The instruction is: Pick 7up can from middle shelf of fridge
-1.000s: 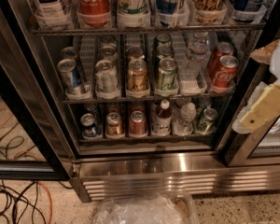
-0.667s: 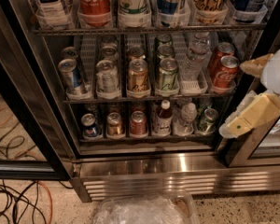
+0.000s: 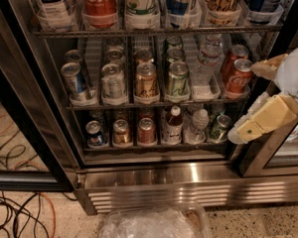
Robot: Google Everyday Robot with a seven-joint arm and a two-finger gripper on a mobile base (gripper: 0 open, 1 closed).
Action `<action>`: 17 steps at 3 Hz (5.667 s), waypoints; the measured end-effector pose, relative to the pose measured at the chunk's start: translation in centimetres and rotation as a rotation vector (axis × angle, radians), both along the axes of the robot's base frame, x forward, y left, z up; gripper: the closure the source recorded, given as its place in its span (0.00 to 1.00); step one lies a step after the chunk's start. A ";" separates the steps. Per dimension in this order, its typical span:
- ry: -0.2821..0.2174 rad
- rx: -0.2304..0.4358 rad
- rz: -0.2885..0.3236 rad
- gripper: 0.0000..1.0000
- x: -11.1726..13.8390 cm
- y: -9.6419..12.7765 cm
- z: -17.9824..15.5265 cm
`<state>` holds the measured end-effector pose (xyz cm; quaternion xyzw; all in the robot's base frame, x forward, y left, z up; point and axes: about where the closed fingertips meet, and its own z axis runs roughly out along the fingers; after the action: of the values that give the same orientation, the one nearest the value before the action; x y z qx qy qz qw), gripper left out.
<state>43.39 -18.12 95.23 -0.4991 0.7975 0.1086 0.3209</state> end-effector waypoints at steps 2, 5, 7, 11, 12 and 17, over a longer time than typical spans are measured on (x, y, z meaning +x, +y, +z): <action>-0.039 0.089 -0.018 0.00 -0.5 1.5 0.5; -0.182 0.335 -0.191 0.00 0.6 7.3 -2.8; -0.206 0.404 -0.254 0.00 1.9 9.7 -4.2; -0.492 0.456 -0.450 0.00 6.8 3.3 -10.0; -0.524 0.485 -0.425 0.00 6.9 4.1 -10.3; -0.617 0.615 -0.384 0.00 3.8 12.2 -10.4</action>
Offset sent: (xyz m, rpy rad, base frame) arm 0.0017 0.0154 0.0000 0.1572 -0.0682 -0.0644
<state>47.22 -5.87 84.82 -0.2336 0.6738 0.1253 0.6898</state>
